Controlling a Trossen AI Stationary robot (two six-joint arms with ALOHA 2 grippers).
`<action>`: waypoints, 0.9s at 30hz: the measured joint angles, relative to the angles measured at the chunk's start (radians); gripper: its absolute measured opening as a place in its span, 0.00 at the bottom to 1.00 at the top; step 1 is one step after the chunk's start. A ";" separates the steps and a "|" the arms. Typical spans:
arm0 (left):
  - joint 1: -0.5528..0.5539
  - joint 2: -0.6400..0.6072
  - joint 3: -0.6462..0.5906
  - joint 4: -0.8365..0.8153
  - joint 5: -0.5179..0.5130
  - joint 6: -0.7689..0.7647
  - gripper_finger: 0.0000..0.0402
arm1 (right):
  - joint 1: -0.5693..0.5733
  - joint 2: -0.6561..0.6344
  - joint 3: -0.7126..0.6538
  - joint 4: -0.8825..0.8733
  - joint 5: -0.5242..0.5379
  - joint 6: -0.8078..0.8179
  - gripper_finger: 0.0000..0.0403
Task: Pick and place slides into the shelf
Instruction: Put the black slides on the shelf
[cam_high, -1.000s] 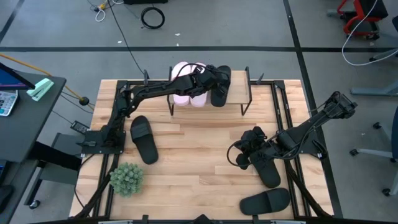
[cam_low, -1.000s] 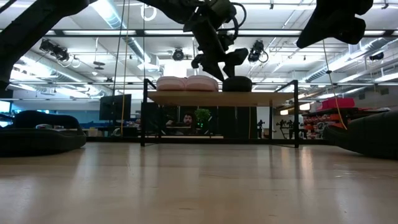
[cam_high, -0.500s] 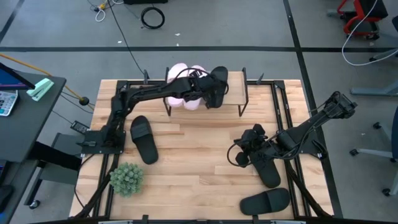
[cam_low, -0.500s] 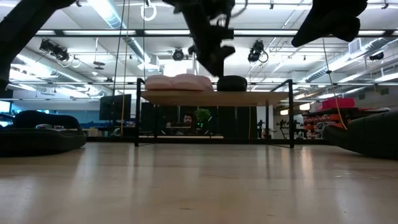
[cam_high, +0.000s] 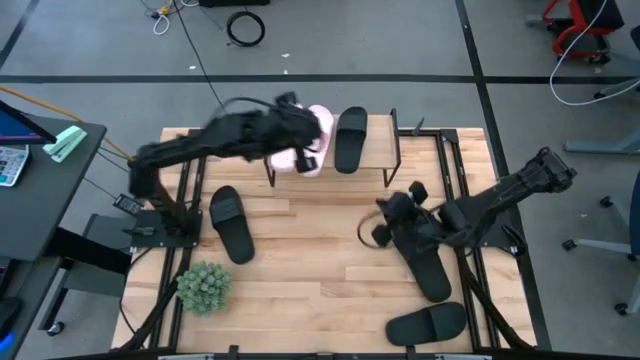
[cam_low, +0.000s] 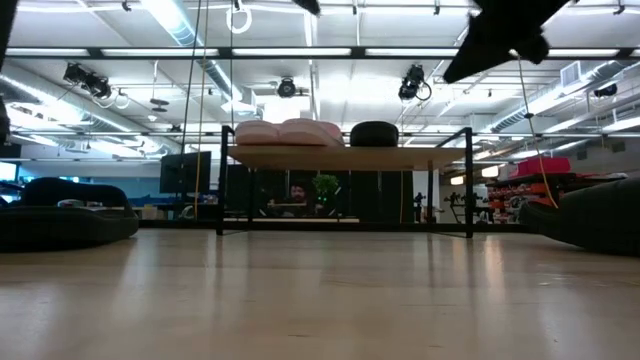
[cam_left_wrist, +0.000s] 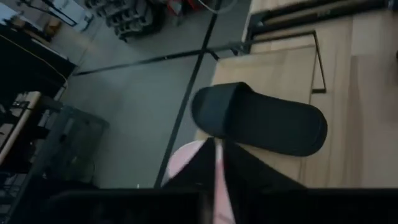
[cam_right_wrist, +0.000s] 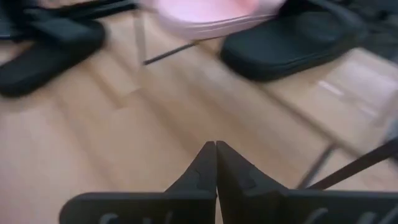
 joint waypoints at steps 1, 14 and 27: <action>0.000 -0.032 0.000 -0.015 0.000 -0.002 0.03 | -0.038 -0.002 0.000 0.002 0.000 -0.020 0.00; 0.004 -0.299 0.000 -0.033 0.000 -0.001 0.03 | -0.744 -0.001 0.089 0.233 -0.584 -0.278 0.00; 0.008 -0.316 0.000 -0.126 0.000 0.002 0.03 | -0.940 0.178 0.096 0.323 -0.780 -0.308 0.00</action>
